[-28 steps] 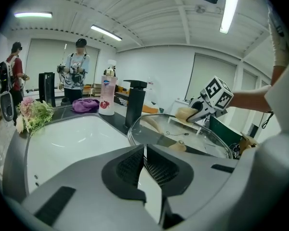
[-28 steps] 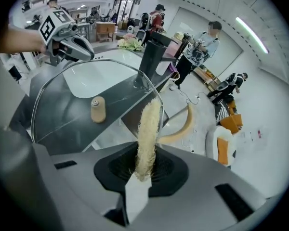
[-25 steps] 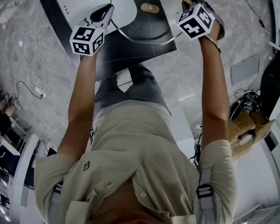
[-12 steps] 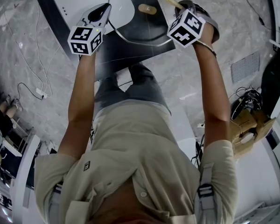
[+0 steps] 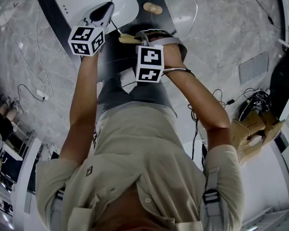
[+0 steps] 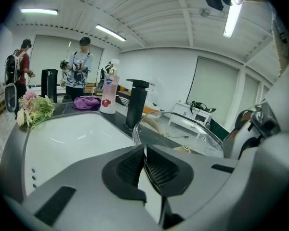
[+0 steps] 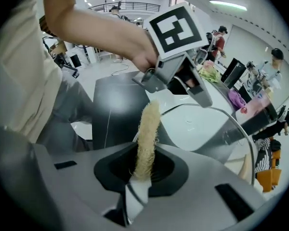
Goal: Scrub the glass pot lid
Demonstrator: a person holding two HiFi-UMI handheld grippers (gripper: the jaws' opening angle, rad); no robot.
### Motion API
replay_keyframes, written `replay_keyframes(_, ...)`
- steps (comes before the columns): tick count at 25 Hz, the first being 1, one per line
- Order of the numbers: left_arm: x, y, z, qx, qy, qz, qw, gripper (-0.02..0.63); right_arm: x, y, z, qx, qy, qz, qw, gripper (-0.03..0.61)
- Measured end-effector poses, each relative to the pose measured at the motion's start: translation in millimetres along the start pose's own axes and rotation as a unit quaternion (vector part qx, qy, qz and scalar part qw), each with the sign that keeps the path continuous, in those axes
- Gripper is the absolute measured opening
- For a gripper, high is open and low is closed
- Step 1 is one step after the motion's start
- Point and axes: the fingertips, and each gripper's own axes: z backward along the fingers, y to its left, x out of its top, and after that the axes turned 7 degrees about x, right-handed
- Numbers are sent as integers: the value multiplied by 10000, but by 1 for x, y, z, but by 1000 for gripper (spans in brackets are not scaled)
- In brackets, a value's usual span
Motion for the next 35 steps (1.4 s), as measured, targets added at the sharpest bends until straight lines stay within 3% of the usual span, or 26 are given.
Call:
replay_keyframes(18, -10, 6, -8, -47, 258, -176, 9995, 28, -76, -23, 11, -82, 324, -989, 9945, 52)
replay_keyframes(28, -27, 6, -8, -77, 407, -172, 9990, 29, -118, -69, 61, -918, 797, -1091, 9866, 52)
replay_keyframes(35, -25, 6, -8, -47, 377, -143, 9992, 29, -138, -124, 106, -1790, 869, -1349, 9707, 52)
